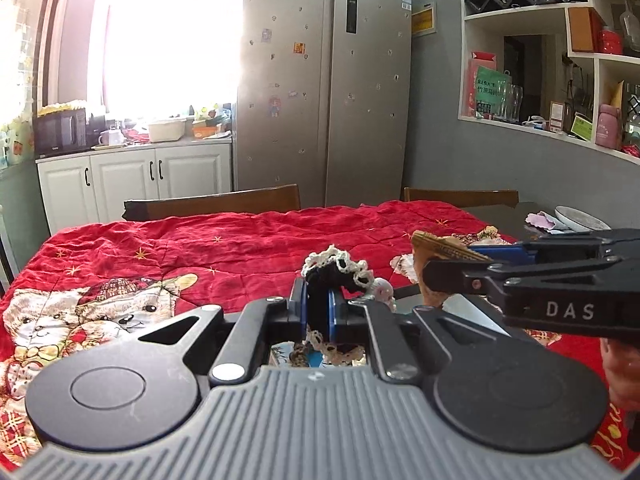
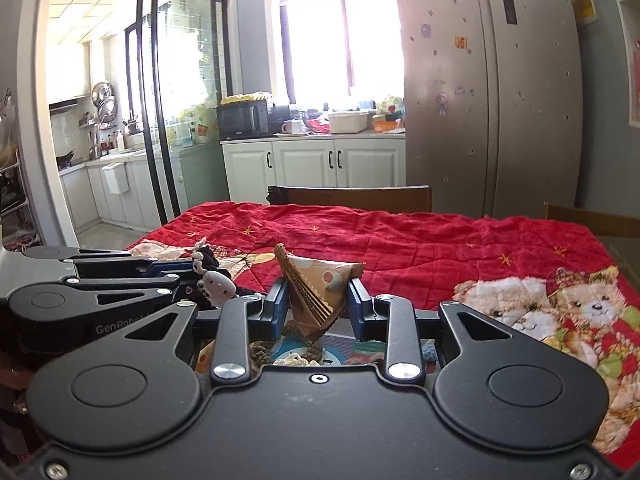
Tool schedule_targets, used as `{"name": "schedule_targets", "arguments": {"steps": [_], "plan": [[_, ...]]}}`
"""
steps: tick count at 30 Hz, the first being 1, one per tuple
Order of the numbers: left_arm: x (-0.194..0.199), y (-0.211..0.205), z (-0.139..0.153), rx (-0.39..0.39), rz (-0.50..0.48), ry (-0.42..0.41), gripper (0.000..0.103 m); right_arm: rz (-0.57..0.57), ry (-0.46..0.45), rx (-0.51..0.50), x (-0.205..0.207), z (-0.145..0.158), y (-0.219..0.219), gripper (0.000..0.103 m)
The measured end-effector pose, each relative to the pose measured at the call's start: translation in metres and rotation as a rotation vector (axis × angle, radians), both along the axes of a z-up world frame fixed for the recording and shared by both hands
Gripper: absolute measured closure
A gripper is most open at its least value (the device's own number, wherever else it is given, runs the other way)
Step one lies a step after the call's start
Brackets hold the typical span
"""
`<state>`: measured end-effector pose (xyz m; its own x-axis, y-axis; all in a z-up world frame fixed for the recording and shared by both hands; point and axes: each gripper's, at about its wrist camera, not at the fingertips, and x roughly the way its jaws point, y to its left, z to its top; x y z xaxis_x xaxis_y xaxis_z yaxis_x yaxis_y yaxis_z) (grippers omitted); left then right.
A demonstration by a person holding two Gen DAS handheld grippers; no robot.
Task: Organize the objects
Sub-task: 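Lift the lace piece and tan pouch with both tools and carry them over the box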
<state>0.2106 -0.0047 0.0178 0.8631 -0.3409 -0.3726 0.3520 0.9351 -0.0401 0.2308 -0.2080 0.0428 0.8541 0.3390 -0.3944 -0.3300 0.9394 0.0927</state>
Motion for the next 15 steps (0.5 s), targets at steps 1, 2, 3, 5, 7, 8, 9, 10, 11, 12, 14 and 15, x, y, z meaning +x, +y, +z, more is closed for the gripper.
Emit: {"name": "schedule_targets", "arguments": {"steps": [1,2,3,5,7,8,9,10,11,12,14,15], "plan": [[0.002,-0.001,-0.002,0.001,0.001,0.003,0.091,-0.003,0.005,0.002,0.003,-0.003,0.0,0.073],[0.004,-0.001,-0.004,0.003,0.0,0.007,0.091,-0.005,0.01,0.002,0.006,-0.007,0.001,0.073],[0.005,-0.002,-0.006,0.003,0.001,0.01,0.091,-0.007,0.015,0.004,0.008,-0.01,0.001,0.073],[0.008,-0.002,-0.01,0.002,0.003,0.019,0.091,-0.008,0.028,0.011,0.012,-0.018,0.001,0.073],[0.01,-0.003,-0.013,0.002,0.004,0.025,0.091,-0.009,0.04,0.016,0.017,-0.024,0.001,0.073],[0.011,-0.004,-0.015,0.004,0.005,0.028,0.091,-0.01,0.046,0.016,0.018,-0.027,0.002,0.073],[0.012,-0.004,-0.017,0.006,0.006,0.03,0.091,-0.012,0.05,0.015,0.02,-0.03,0.002,0.073],[0.013,-0.004,-0.019,0.009,0.008,0.031,0.091,-0.014,0.054,0.013,0.022,-0.033,0.002,0.073],[0.014,-0.005,-0.02,0.012,0.01,0.032,0.091,-0.015,0.058,0.012,0.022,-0.035,0.002,0.073],[0.015,-0.005,-0.022,0.016,0.013,0.033,0.091,-0.016,0.062,0.01,0.024,-0.037,0.001,0.073],[0.017,-0.005,-0.025,0.02,0.016,0.039,0.091,-0.018,0.07,0.008,0.026,-0.042,0.001,0.073],[0.018,-0.006,-0.026,0.021,0.017,0.043,0.091,-0.019,0.076,0.007,0.027,-0.044,0.001,0.073]]}}
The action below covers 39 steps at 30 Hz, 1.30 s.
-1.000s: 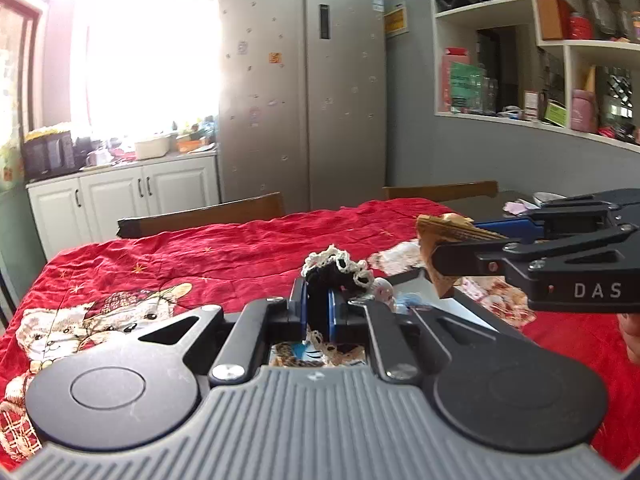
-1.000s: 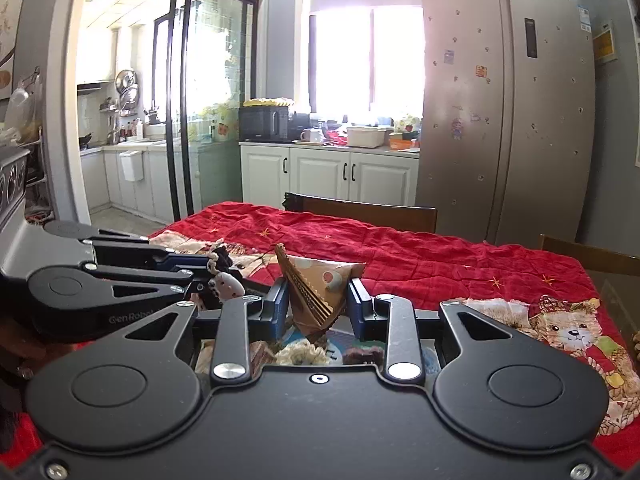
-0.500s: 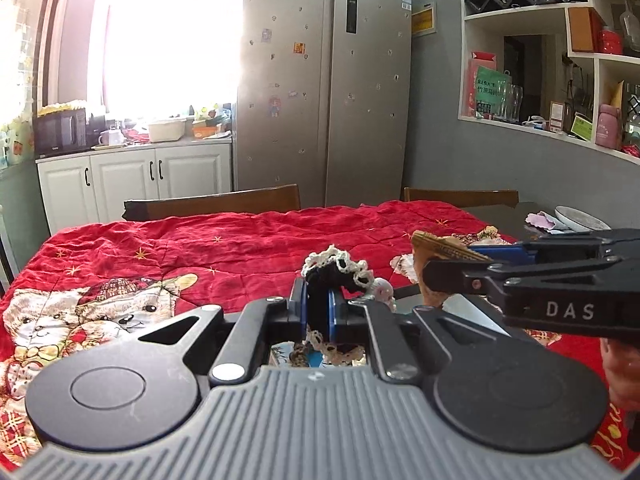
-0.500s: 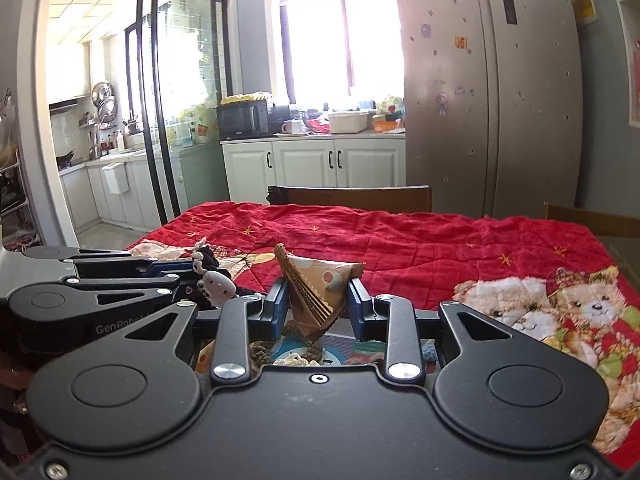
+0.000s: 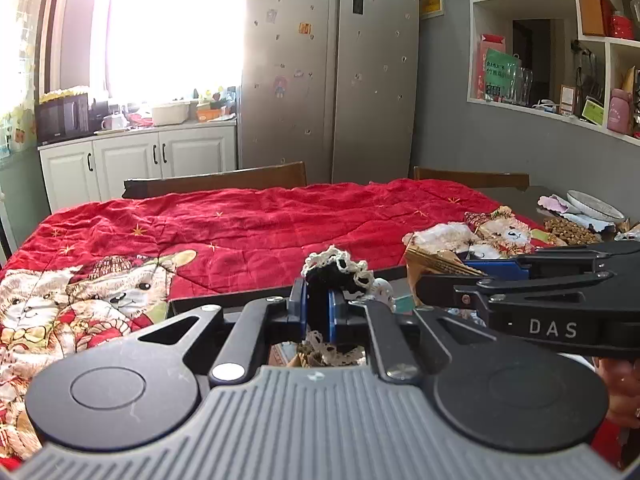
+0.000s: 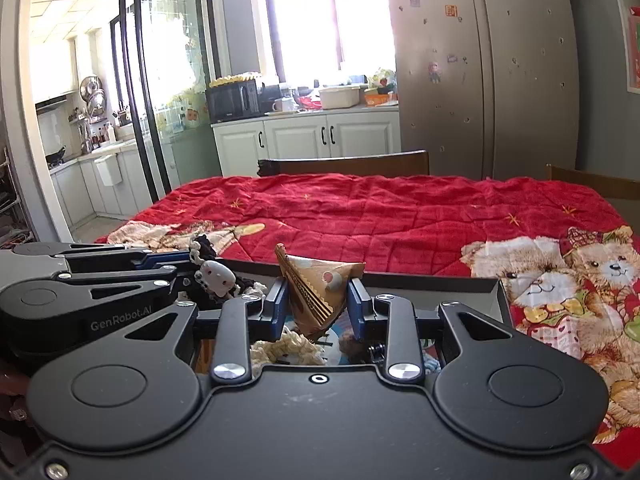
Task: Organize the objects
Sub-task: 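Lift the lace piece and tan pouch with both tools and carry them over the box, then lower the lace piece and tan pouch into the black box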
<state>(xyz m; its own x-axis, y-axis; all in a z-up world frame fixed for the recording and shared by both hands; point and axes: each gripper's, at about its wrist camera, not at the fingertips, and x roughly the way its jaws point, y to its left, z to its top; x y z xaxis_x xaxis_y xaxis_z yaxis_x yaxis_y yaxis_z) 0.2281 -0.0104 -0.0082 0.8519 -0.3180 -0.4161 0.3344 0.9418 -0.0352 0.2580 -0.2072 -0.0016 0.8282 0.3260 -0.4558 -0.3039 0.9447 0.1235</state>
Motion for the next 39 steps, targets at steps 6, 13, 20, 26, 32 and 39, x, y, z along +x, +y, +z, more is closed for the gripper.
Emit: {"name": "schedule_targets", "arguments": {"steps": [6,13,20,26,32,39], "plan": [[0.003,-0.003,-0.007,0.017,0.006,0.015,0.09,0.001,0.027,-0.005,0.005,-0.009,0.0,0.073],[0.008,-0.004,-0.014,0.025,0.007,0.036,0.09,-0.016,0.052,-0.029,0.01,-0.018,0.003,0.073],[0.012,-0.007,-0.019,0.04,0.01,0.056,0.09,-0.02,0.059,-0.046,0.013,-0.022,0.004,0.073],[0.014,-0.007,-0.021,0.048,0.012,0.073,0.089,-0.017,0.066,-0.068,0.016,-0.027,0.007,0.073],[0.013,-0.01,-0.023,0.067,0.009,0.077,0.088,-0.016,0.066,-0.095,0.017,-0.032,0.011,0.073],[0.013,-0.011,-0.023,0.075,0.009,0.075,0.085,-0.009,0.068,-0.108,0.017,-0.034,0.013,0.073]]}}
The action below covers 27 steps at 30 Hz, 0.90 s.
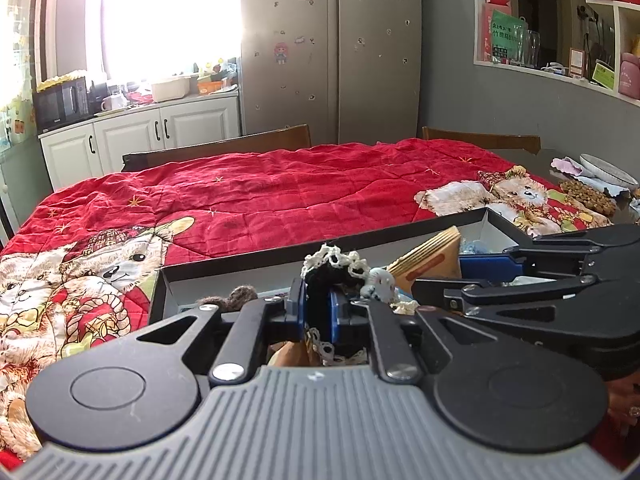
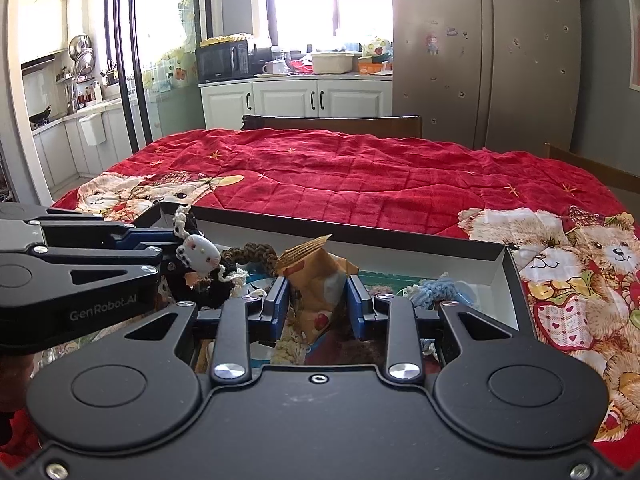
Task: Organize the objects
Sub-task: 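Lower the lace piece and tan pouch into the black box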
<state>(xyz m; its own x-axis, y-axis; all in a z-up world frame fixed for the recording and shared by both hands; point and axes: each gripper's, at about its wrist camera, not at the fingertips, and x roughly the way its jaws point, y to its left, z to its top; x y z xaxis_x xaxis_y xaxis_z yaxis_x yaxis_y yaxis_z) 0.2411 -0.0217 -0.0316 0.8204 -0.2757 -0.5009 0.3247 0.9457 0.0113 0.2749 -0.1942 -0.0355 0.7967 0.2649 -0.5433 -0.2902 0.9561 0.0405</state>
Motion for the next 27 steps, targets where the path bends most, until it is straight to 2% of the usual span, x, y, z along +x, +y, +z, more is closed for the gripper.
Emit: {"name": "schedule_targets", "arguments": {"steps": [2,5,6,14,19,27], "plan": [[-0.0003,-0.0007,0.0002,0.003,-0.002,-0.002,0.082,0.002,0.003,-0.003,0.0,-0.0007,0.0004,0.073],[-0.0009,-0.0013,0.0001,0.008,-0.004,-0.009,0.072,0.004,0.008,-0.004,0.0001,-0.0012,0.0009,0.073],[-0.0015,-0.0016,0.0002,0.009,-0.005,-0.012,0.066,0.004,0.009,-0.005,0.0001,-0.0012,0.0009,0.073],[-0.0046,-0.0039,-0.0002,0.023,-0.01,-0.028,0.062,0.005,0.011,0.003,0.0013,-0.0013,-0.0001,0.072],[-0.0067,-0.0029,0.0012,0.017,-0.005,-0.041,0.052,0.004,0.005,0.015,0.0009,-0.0014,-0.0018,0.065],[-0.0093,-0.0006,0.0047,0.003,-0.001,-0.056,0.048,0.002,-0.003,0.024,-0.0004,0.0001,-0.0041,0.06]]}}
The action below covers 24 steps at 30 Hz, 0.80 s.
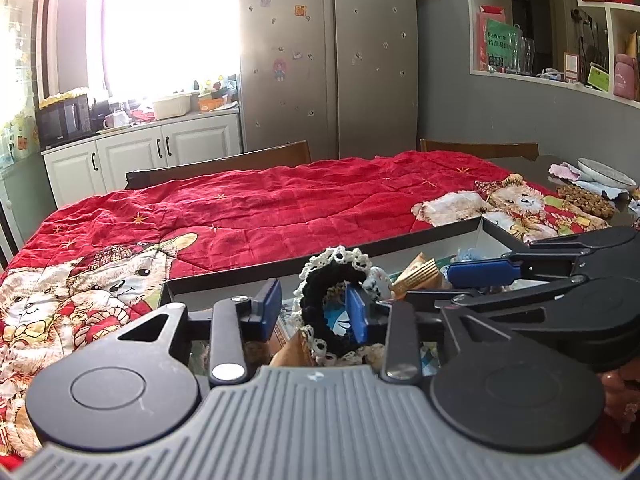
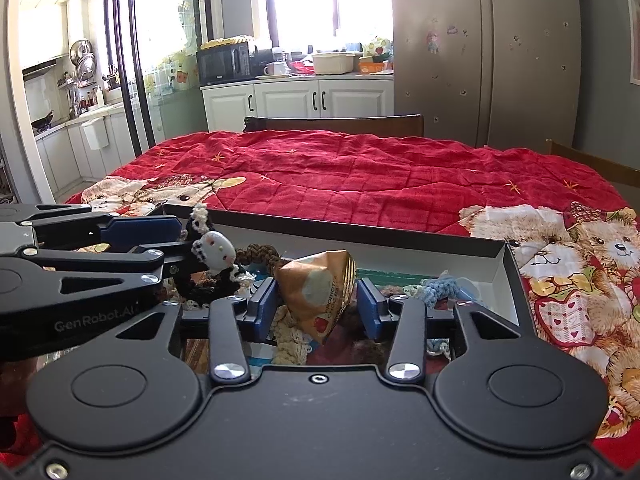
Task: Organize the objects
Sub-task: 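Lower the lace piece and tan pouch into the black box, then open both tools to release the lace piece and pouch in the box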
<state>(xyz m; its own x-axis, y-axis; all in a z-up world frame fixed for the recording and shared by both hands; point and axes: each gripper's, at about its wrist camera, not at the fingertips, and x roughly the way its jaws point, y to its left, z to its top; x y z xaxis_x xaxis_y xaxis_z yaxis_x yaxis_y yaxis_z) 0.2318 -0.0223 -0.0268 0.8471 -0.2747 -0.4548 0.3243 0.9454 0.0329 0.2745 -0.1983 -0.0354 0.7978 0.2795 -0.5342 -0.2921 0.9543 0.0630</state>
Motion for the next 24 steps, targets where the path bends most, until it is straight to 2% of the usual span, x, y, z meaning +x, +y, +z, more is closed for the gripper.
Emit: {"name": "schedule_targets", "arguments": {"steps": [16,24], "plan": [[-0.008,0.008,0.01,-0.047,0.021,-0.028,0.037,-0.025,-0.047,0.026,-0.013,0.013,-0.008,0.049],[-0.017,0.008,0.017,-0.052,0.015,-0.051,0.031,-0.034,-0.063,0.038,-0.02,0.021,-0.011,0.048]]}}
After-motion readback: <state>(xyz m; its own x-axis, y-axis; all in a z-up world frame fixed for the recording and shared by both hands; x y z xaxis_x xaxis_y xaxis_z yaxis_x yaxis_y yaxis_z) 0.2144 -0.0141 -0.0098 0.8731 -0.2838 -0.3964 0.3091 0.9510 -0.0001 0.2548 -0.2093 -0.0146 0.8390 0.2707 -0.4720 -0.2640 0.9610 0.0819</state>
